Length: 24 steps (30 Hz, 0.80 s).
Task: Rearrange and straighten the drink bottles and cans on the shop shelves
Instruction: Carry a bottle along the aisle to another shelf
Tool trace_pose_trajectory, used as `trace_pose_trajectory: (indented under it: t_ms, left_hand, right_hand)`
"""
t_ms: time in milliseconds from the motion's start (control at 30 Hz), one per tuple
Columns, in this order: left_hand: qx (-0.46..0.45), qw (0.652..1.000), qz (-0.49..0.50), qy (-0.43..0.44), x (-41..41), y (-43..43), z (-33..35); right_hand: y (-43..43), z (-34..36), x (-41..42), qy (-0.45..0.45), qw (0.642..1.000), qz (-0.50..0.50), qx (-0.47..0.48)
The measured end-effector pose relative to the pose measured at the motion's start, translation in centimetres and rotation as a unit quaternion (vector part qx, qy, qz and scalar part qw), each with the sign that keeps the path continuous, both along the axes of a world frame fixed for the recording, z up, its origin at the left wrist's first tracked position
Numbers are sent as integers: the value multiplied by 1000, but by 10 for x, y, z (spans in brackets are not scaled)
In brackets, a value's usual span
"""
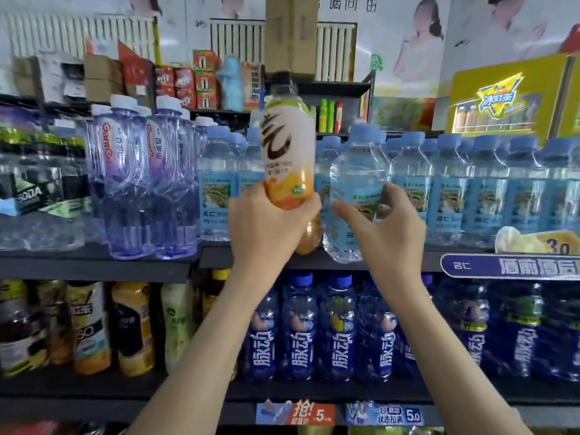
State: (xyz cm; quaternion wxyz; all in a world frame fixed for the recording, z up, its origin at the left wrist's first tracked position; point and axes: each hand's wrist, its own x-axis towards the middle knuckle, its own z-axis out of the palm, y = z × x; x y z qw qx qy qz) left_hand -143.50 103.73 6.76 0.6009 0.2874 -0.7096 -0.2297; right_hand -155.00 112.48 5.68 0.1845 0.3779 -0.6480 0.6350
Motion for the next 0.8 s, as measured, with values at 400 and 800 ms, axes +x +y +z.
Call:
trace_pose_trajectory:
  t_ms: [400, 800]
  left_hand:
    - [112, 988, -93, 42, 99, -24, -15]
    - [95, 993, -54, -33, 167, -20, -83]
  right_hand:
    - [-83, 22, 38, 13, 995, -11, 95]
    - [-36, -52, 150, 3, 964, 257, 67]
